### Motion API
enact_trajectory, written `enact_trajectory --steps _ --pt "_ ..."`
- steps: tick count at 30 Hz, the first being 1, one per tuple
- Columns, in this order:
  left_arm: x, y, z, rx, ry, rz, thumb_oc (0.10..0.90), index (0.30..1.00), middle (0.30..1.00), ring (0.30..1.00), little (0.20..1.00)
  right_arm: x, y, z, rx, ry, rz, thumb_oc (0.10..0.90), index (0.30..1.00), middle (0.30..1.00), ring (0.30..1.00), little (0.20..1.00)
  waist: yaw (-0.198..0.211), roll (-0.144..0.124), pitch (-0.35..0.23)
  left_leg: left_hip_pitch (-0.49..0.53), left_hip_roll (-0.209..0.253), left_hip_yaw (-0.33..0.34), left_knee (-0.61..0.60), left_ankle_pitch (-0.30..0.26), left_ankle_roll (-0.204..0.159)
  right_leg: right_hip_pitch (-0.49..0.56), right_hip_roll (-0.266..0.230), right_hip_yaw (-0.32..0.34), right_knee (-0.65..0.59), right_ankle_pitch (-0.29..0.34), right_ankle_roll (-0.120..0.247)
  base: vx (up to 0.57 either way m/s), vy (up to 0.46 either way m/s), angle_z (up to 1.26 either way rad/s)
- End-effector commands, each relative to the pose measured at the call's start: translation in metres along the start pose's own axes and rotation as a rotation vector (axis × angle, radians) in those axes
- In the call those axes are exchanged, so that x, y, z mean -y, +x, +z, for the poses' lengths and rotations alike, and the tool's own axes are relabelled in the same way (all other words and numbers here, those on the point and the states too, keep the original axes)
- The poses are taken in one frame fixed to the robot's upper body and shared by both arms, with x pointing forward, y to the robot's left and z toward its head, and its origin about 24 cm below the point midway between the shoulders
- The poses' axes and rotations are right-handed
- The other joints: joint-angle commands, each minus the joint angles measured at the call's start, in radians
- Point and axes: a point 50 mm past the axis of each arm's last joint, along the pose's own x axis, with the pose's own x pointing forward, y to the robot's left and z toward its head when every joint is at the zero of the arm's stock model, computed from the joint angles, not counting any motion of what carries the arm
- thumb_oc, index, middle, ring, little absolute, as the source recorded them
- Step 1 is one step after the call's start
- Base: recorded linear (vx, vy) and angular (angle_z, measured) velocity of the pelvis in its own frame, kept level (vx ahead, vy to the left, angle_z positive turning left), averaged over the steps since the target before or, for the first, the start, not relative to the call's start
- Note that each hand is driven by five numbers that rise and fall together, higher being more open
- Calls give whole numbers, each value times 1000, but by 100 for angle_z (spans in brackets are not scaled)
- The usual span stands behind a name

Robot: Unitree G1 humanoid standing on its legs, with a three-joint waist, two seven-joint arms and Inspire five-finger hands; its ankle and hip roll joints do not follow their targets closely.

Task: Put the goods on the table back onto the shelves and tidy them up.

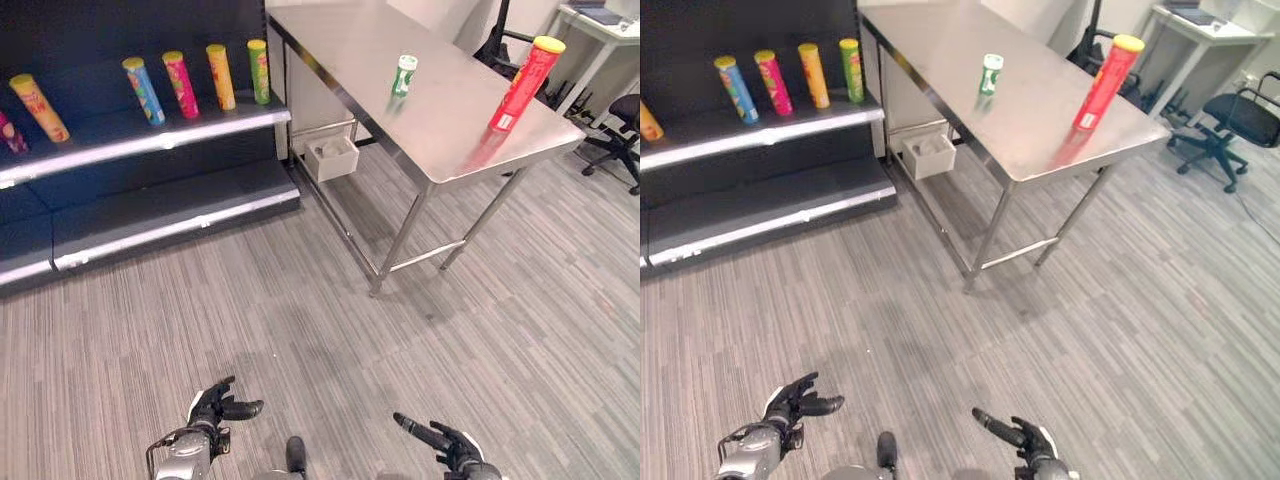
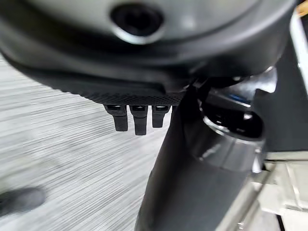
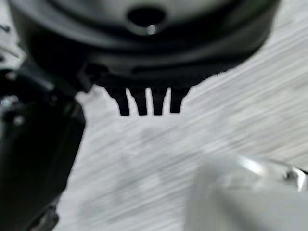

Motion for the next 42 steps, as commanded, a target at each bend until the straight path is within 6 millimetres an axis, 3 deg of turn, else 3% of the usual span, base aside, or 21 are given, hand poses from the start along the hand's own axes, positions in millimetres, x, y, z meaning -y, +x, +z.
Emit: enact_trajectory --steps 1,2,3,6,8,11,15,17,18,19,21,22,24,25,26,27,30,31,34,39,42 --pt "-15 -1 21 115 -19 43 800 900 900 900 900 32 0 8 27 -41 -101 800 900 900 900 900 0 -24 16 -60 83 8 42 -56 -109 139 35 -49 -463 146 -14 126 -79 -13" --pt "-15 -1 21 115 -19 43 800 900 900 900 900 32 0 8 27 -41 -101 800 900 900 900 900 -1 -23 17 -59 85 7 42 -56 -110 142 37 -51 -466 147 -14 223 -182 3" --pt "-14 1 25 122 -23 45 800 900 900 900 900 33 1 7 13 -31 -110 800 900 900 900 900 -14 -35 31 -30 83 -2 35 -73 -130 100 50 -42 -659 189 1 267 -206 6" --pt "-14 3 35 155 -26 52 800 900 900 900 900 32 1 4 3 -23 -106 800 900 900 900 900 -35 -61 41 14 88 -26 25 -104 -163 58 63 19 -873 296 53 325 -242 15" --pt "-12 3 38 164 -15 41 800 900 900 900 900 31 -1 -3 -22 -37 -94 800 900 900 900 900 -44 -84 35 52 93 -43 32 -139 -184 48 57 46 -925 338 71 320 -261 49" --pt "-10 3 36 160 -15 33 800 900 900 900 900 31 -2 -10 -44 -42 -89 800 900 900 900 900 -46 -96 19 77 106 -57 47 -160 -196 69 59 41 -906 352 68 256 -224 57" --pt "-7 0 26 136 -59 18 800 900 900 900 900 37 -4 -14 -51 -56 -95 800 900 900 900 900 -54 -84 -3 76 169 -85 114 -185 -220 86 94 26 -871 324 39 247 -291 25" --pt "-3 -4 17 114 -76 -2 800 900 900 900 900 44 -5 -11 -34 -64 -106 800 900 900 900 900 -55 -68 -8 36 216 -102 248 -155 -251 135 148 4 -889 271 -3 214 -294 7" --pt "-3 -4 17 114 -76 -2 800 900 900 900 900 44 -5 -11 -34 -64 -106 800 900 900 900 900 -55 -68 -8 36 216 -102 248 -155 -251 135 148 4 -889 271 -3 205 -288 12" --pt "-2 -5 13 102 -98 -8 800 900 900 900 900 47 -6 -10 -31 -70 -112 800 900 900 900 900 -43 -62 8 -30 246 -130 441 -82 -261 187 189 -5 -906 231 -45 134 -300 7" --pt "-1 -5 13 97 -136 -1 800 900 900 900 900 49 -5 -5 -10 -61 -123 800 900 900 900 900 -32 -78 42 -162 246 -175 668 30 -261 224 203 -18 -925 212 -82 121 -359 -2" --pt "1 -5 10 86 -150 4 800 900 900 900 900 49 -4 -1 -5 -64 -129 800 900 900 900 900 -18 -83 62 -218 236 -164 717 -5 -245 246 223 -7 -935 187 -93 85 -208 -17" --pt "2 -4 9 79 -152 3 800 900 900 900 900 49 -3 0 -10 -60 -130 800 900 900 900 900 -14 -85 61 -241 218 -152 658 -30 -237 250 223 -7 -939 181 -87 127 -65 -18" --pt "4 -4 7 72 -153 -4 800 900 900 900 900 49 -3 0 -11 -50 -131 800 900 900 900 900 -14 -83 58 -240 221 -133 600 -49 -235 256 221 -5 -939 175 -80 240 44 -10" --pt "6 -5 3 58 -139 -13 800 900 900 900 900 50 -4 -2 -15 -39 -136 800 900 900 900 900 -13 -73 51 -234 249 -78 435 -73 -238 268 213 -11 -939 161 -65 179 61 -16" --pt "6 -5 3 58 -139 -13 800 900 900 900 900 50 -4 -3 -15 -39 -136 800 900 900 900 900 -12 -74 52 -231 248 -77 432 -72 -238 269 212 -10 -939 161 -65 187 109 -6" --pt "7 -5 5 65 -167 -7 800 900 900 900 900 51 -3 2 0 -43 -145 800 900 900 900 900 17 -41 44 -260 224 -151 148 64 -261 296 233 10 -939 137 -57 198 143 -4" --pt "8 -5 2 55 -187 -3 800 900 900 900 900 48 -3 2 1 -47 -134 800 900 900 900 900 19 -32 37 -232 220 -175 79 68 -265 308 242 21 -939 129 -53 202 132 -33" --pt "4 -5 -9 15 -185 23 800 900 900 900 900 35 -2 0 1 -23 -114 800 900 900 900 900 4 -28 -8 -124 190 -151 16 52 -250 328 214 53 -932 133 -35 302 264 -76" --pt "-10 -4 -10 6 -183 76 800 900 900 900 900 27 0 -1 -15 -39 -96 800 900 900 900 900 8 -40 -21 -88 172 -96 -3 25 -227 305 175 84 -904 144 -9 77 140 -23" --pt "-21 -3 -8 8 -192 123 800 900 900 900 900 35 0 -2 -29 -13 -132 800 900 900 900 900 3 -50 -24 -68 162 -64 -3 3 -214 291 154 100 -882 149 6 55 109 -32"
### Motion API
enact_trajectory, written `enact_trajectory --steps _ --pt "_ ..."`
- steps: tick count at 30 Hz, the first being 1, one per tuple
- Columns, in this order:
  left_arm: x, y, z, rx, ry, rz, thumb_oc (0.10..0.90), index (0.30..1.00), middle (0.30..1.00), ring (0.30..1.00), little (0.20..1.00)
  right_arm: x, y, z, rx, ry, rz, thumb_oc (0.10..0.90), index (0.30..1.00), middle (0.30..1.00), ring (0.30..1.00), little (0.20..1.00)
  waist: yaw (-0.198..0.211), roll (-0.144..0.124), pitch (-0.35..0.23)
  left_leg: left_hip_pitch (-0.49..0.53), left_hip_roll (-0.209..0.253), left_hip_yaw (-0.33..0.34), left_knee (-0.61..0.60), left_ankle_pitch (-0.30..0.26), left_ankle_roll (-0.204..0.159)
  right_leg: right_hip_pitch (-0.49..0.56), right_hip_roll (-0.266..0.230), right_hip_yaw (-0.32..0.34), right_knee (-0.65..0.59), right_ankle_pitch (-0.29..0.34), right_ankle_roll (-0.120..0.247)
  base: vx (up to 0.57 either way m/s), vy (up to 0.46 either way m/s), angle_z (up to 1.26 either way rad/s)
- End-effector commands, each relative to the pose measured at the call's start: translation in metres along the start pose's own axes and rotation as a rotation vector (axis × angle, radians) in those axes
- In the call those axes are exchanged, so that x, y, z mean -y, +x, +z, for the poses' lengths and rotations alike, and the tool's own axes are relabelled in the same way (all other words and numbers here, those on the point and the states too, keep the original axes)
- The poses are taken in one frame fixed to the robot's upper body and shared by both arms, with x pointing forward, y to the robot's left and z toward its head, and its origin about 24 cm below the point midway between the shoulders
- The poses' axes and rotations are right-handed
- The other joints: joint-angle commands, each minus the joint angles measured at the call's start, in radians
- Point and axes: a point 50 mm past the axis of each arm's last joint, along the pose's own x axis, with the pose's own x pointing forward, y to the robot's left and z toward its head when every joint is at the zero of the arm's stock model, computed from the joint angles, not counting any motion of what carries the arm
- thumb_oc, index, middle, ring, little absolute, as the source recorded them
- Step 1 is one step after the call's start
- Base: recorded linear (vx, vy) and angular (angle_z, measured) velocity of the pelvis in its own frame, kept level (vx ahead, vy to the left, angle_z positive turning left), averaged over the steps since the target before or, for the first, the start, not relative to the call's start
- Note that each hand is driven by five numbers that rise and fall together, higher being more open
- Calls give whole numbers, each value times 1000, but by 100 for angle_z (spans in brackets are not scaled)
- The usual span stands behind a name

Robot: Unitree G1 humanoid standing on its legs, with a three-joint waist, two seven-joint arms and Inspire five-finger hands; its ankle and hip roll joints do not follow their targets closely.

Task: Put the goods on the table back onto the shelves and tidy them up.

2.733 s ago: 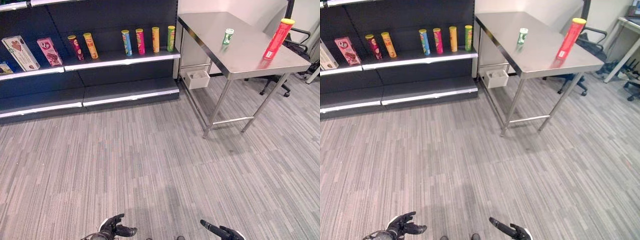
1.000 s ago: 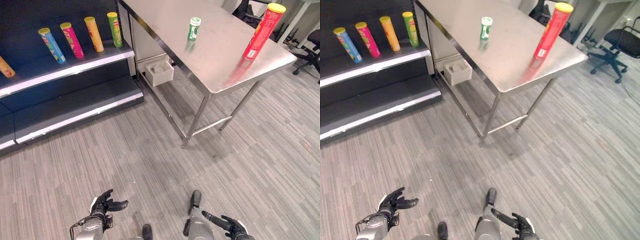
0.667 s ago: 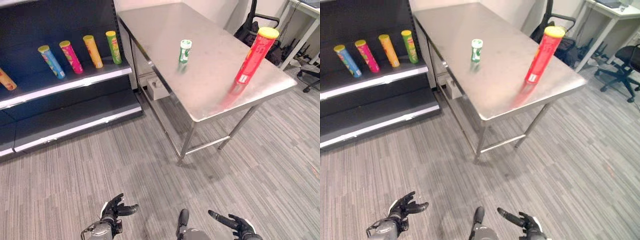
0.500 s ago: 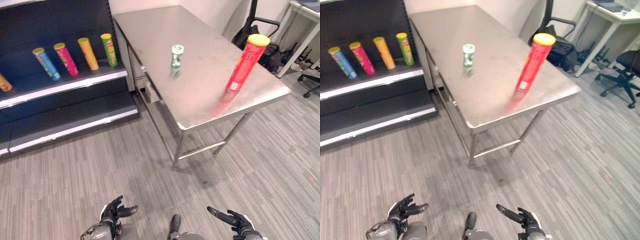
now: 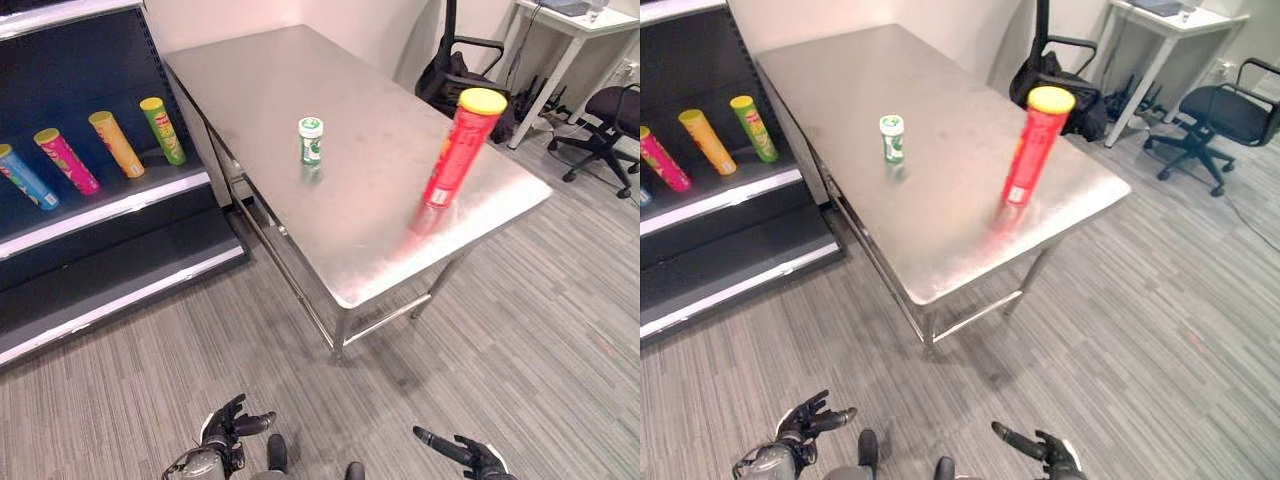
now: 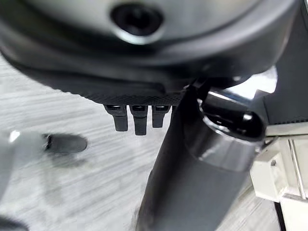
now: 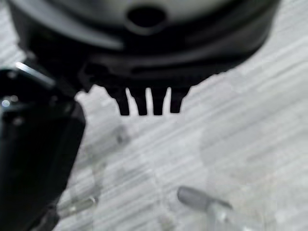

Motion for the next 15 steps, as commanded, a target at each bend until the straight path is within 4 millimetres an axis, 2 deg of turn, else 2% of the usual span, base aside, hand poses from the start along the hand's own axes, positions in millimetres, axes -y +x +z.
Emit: enact_trajectory --steps 1,4,7,10,11,12,13,14,15 --pt "-20 1 26 123 -26 70 800 900 900 900 900 31 3 25 85 50 -108 800 900 900 900 900 26 -25 -11 23 22 30 5 -71 -39 -50 -163 2 40 29 162 40 81 -19" --pt "-31 -2 27 138 -24 91 800 900 900 900 900 70 -6 30 143 194 -245 800 900 900 900 900 9 -32 -21 42 15 53 5 -91 -30 -52 -177 9 45 37 176 67 78 -17" --pt "-33 -5 23 143 -4 83 800 900 900 900 900 124 -27 47 290 254 -428 800 900 900 900 900 -11 -35 -35 59 8 64 5 -107 -25 -44 -187 8 44 40 187 79 62 -15" --pt "-27 -6 21 144 31 53 800 900 900 900 900 180 -64 94 522 197 -603 800 900 900 900 900 -24 -37 -40 68 4 66 5 -118 -21 -44 -195 7 45 45 193 35 60 -11" --pt "-19 -5 21 143 62 23 800 900 900 900 900 204 -103 144 779 150 -700 800 900 900 900 900 -26 -42 -46 66 -2 66 5 -123 -17 -46 -200 1 46 50 198 16 62 -16" --pt "-18 -5 20 143 62 21 800 900 900 900 900 204 -104 144 779 150 -702 800 900 900 900 900 -25 -41 -46 66 -2 66 5 -124 -17 -46 -201 0 46 50 198 20 69 -12" --pt "-16 -5 19 138 75 8 800 900 900 900 900 213 -119 161 859 139 -735 800 900 900 900 900 -23 -41 -47 69 -4 65 5 -128 -15 -45 -204 -3 52 49 201 9 91 -2" --pt "-12 -5 20 142 102 -16 800 900 900 900 900 217 -144 191 1023 134 -758 800 900 900 900 900 -19 -39 -49 70 -10 65 5 -134 -6 -62 -216 -8 101 47 209 0 133 -3" --pt "-11 -5 21 142 116 -24 800 900 900 900 900 217 -155 205 1106 157 -746 800 900 900 900 900 -18 -36 -43 73 -12 64 5 -137 0 -83 -223 -3 151 49 212 -15 165 -1"
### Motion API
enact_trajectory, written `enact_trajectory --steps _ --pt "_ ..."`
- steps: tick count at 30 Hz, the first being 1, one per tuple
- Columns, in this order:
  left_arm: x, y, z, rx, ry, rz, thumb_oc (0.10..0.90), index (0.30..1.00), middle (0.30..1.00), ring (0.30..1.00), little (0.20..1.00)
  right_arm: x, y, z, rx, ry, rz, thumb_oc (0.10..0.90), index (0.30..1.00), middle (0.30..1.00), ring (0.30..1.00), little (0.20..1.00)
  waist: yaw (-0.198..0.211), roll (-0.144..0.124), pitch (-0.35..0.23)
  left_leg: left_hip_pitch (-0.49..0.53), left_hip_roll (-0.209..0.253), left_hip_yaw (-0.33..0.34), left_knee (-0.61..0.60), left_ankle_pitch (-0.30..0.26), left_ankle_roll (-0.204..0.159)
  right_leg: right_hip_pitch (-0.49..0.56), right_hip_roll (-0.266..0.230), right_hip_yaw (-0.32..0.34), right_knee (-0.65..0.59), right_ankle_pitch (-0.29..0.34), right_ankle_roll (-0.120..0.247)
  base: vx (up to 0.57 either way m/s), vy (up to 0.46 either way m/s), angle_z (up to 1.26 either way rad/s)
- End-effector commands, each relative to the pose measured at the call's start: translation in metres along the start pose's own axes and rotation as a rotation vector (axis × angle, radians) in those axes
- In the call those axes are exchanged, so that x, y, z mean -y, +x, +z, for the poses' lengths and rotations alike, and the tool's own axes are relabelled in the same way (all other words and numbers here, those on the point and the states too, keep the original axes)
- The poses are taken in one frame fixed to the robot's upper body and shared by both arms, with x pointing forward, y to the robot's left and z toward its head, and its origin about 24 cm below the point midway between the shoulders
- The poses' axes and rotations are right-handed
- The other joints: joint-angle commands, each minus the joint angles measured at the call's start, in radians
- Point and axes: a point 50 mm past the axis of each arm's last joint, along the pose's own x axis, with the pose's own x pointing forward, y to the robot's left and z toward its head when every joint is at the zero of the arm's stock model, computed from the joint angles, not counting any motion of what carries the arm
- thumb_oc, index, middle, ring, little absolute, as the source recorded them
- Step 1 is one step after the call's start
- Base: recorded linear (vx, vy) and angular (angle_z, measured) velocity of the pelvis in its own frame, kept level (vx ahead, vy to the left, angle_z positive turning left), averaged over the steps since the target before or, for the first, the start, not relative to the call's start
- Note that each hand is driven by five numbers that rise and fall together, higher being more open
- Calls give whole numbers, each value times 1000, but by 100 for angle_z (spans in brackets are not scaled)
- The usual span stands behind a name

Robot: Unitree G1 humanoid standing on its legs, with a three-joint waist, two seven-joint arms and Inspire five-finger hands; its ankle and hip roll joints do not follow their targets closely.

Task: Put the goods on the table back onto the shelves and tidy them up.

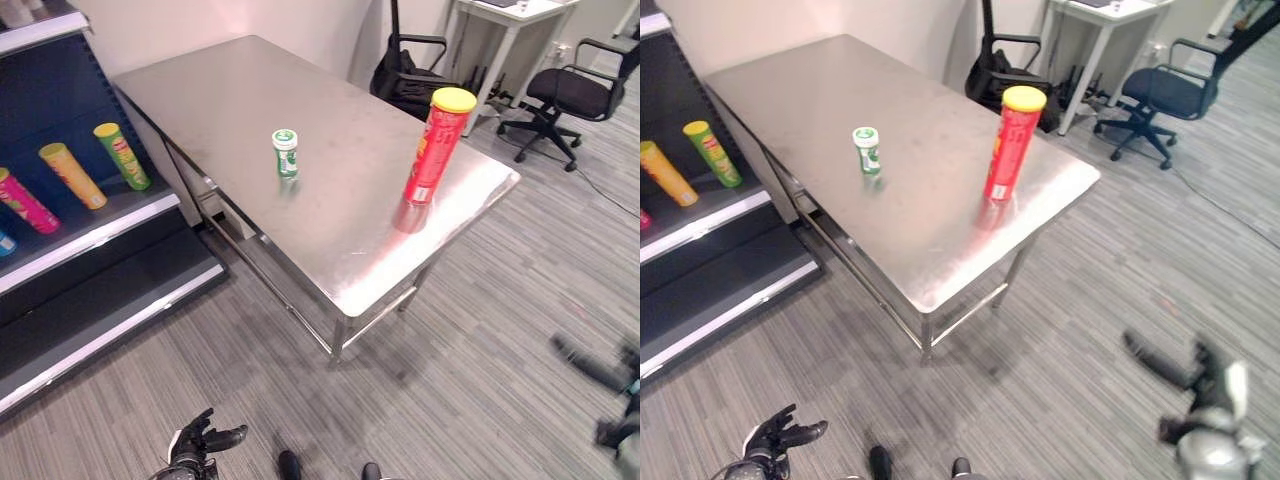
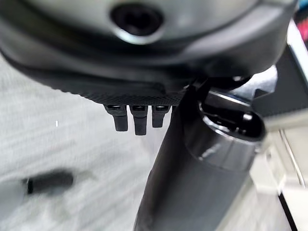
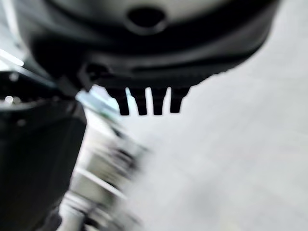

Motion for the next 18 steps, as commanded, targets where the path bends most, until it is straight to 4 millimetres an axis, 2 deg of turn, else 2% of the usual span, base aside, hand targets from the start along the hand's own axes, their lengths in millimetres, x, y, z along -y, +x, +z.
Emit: enact_trajectory --steps 1,2,4,6,7,8,9,10,12,14,18 --pt "10 7 39 149 79 -60 800 900 900 900 900 0 20 86 364 158 -18 800 900 900 900 900 59 10 -10 31 41 -2 11 -94 -39 -150 -165 -36 264 43 146 -32 148 -4" --pt "10 7 39 147 89 -68 800 900 900 900 900 -2 20 96 404 200 -6 800 900 900 900 900 59 13 0 40 36 -3 11 -96 -31 -179 -169 -22 339 60 149 -37 158 -10" --pt "9 7 35 132 104 -78 800 900 900 900 900 -2 19 119 496 264 15 800 900 900 900 900 54 22 29 66 26 -6 11 -99 -10 -261 -175 25 503 134 150 -19 171 -4" --pt "3 5 30 114 113 -71 800 900 900 900 900 -4 18 134 557 271 27 800 900 900 900 900 60 35 43 94 28 -4 11 -117 -1 -328 -192 29 606 152 140 101 74 23" --pt "2 5 31 121 100 -70 800 900 900 900 900 -3 17 141 584 265 30 800 900 900 900 900 70 22 38 100 22 -10 11 -131 -13 -329 -220 5 504 141 139 199 -92 14" --pt "2 5 33 130 96 -73 800 900 900 900 900 -3 19 147 598 274 30 800 900 900 900 900 70 18 38 101 23 -22 11 -136 -23 -302 -220 -20 409 133 136 322 -321 14" --pt "-1 4 31 124 104 -70 800 900 900 900 900 4 24 159 629 251 -7 800 900 900 900 900 74 -4 41 117 26 -50 11 -161 -55 -293 -194 -37 101 147 150 341 -341 26" --pt "-2 3 28 120 107 -73 800 900 900 900 900 4 20 165 653 227 34 800 900 900 900 900 75 -24 21 128 28 -58 11 -167 -66 -240 -183 -21 33 175 164 417 -395 78" --pt "1 0 21 112 90 -82 800 900 900 900 900 13 17 167 686 204 -4 800 900 900 900 900 82 -28 -27 124 53 -78 11 -161 -79 -200 -162 -14 12 184 159 295 -271 141" --pt "10 -2 14 98 77 -108 800 900 900 900 900 26 9 177 744 154 -27 800 900 900 900 900 78 -17 -56 118 88 -101 11 -155 -97 -167 -142 -55 4 156 145 208 -213 72" --pt "11 -5 5 77 77 -119 800 900 900 900 900 35 5 180 773 139 -35 800 900 900 900 900 81 -10 -64 117 103 -99 11 -155 -106 -145 -132 -85 1 131 136 92 -59 15"
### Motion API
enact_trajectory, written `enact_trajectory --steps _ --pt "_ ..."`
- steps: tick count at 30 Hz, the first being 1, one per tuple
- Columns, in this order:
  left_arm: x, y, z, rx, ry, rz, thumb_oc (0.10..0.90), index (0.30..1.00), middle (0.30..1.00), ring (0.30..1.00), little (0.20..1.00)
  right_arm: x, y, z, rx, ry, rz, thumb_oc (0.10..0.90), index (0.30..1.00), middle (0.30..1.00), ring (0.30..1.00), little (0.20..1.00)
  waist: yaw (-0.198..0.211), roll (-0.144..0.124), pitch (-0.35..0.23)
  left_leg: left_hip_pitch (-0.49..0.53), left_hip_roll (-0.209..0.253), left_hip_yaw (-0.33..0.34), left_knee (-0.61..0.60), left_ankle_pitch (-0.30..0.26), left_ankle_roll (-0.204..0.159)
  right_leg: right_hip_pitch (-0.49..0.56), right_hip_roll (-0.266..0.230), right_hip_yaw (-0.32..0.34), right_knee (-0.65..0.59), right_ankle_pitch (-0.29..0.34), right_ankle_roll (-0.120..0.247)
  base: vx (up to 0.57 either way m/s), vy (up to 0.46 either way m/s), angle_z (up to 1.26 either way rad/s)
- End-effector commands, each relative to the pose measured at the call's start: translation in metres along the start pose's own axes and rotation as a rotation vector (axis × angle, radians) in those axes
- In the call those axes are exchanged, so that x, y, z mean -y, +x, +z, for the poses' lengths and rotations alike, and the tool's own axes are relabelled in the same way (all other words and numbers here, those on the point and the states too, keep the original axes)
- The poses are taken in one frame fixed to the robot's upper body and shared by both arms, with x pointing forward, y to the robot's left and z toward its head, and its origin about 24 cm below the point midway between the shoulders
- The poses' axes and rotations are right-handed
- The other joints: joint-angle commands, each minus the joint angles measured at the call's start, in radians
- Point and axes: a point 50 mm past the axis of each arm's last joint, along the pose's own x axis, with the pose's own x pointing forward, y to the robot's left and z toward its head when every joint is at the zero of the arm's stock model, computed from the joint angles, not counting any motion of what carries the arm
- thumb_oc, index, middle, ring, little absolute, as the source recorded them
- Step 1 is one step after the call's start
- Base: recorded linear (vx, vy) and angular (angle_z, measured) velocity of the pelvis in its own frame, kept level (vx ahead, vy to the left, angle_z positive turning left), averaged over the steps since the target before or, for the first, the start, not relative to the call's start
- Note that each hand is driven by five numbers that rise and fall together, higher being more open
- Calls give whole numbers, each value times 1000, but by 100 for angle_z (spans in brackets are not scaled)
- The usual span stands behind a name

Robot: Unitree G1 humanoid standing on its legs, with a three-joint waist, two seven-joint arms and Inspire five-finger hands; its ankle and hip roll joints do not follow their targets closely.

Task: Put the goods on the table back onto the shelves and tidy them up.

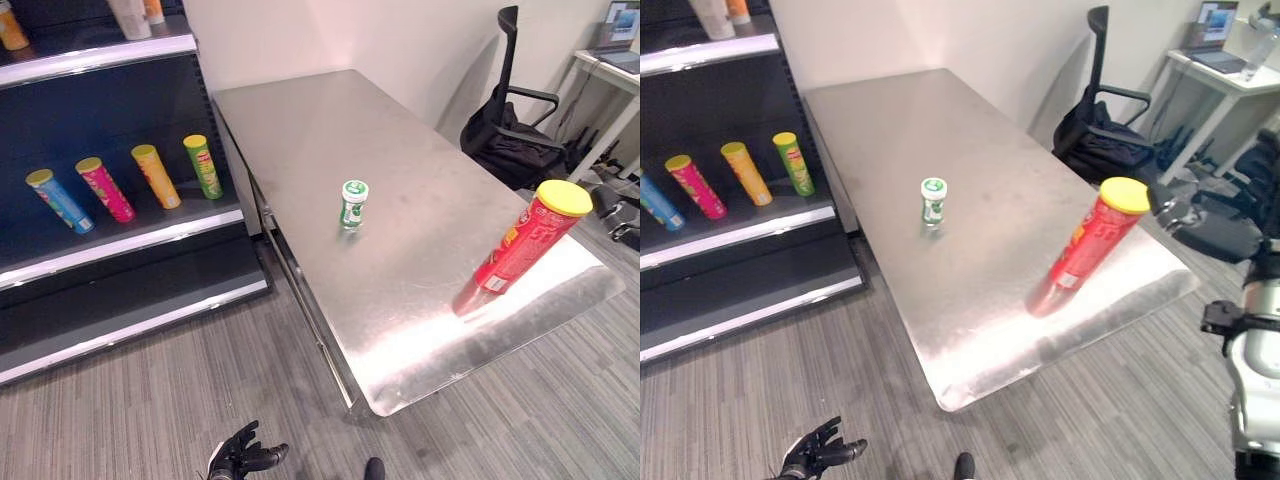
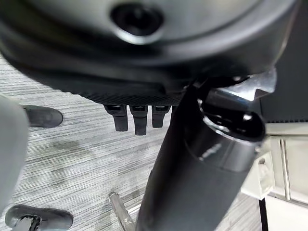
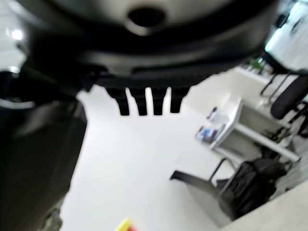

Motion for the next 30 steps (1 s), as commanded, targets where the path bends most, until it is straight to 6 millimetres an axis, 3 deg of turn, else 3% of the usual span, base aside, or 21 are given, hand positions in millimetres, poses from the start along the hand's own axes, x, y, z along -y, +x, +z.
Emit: enact_trajectory --steps 1,7,15,30 --pt "-29 4 34 113 102 63 800 900 900 900 900 12 25 48 242 3 -39 800 900 900 900 900 23 -67 -10 -6 4 17 3 -88 -18 1 -143 -29 12 -28 147 40 -17 1" --pt "-31 3 34 122 106 58 800 900 900 900 900 -1 34 43 203 73 54 800 900 900 900 900 39 -74 -7 -2 -3 24 3 -92 -18 14 -155 -38 12 -27 148 25 9 -7" --pt "-29 4 36 120 136 44 800 900 900 900 900 -23 46 37 143 15 157 800 900 900 900 900 60 -88 0 -25 5 19 3 -78 -30 15 -162 -69 12 -28 145 22 -19 9" --pt "-33 2 31 100 142 58 800 900 900 900 900 -27 57 35 112 -42 139 800 900 900 900 900 83 -94 8 -34 13 6 3 -71 -37 30 -161 -99 12 -37 142 9 -13 8"
